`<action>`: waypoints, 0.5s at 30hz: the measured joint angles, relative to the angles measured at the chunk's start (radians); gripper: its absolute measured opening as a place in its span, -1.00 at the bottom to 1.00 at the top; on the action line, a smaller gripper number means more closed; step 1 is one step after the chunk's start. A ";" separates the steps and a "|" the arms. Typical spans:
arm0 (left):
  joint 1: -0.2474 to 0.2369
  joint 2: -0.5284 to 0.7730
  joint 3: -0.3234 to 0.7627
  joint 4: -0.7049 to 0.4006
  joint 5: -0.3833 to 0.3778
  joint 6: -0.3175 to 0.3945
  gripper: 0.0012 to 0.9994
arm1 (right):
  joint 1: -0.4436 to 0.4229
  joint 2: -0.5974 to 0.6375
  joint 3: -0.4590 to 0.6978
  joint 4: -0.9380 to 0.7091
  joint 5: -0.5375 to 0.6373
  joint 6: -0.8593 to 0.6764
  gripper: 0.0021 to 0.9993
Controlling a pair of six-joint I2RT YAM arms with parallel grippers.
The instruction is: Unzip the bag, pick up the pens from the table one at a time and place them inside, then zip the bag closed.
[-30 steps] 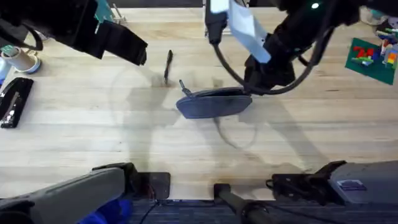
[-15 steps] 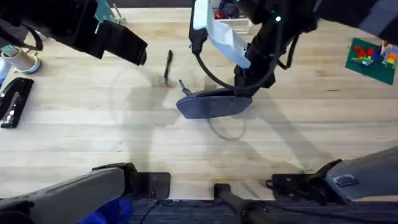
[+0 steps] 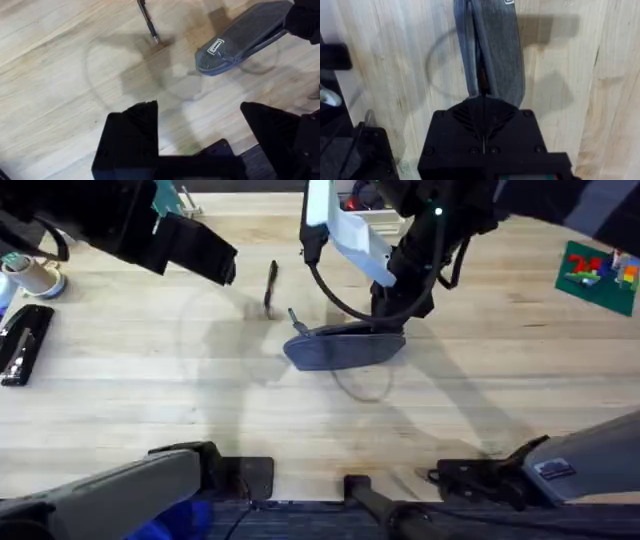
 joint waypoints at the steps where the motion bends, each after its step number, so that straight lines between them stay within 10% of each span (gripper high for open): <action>1: 0.000 0.000 0.000 0.000 0.000 0.000 0.99 | 0.000 0.000 0.000 0.000 0.000 0.000 -0.94; 15: 0.000 0.000 0.000 0.000 0.000 0.000 0.99 | 0.000 0.007 0.000 0.014 0.000 0.004 -0.94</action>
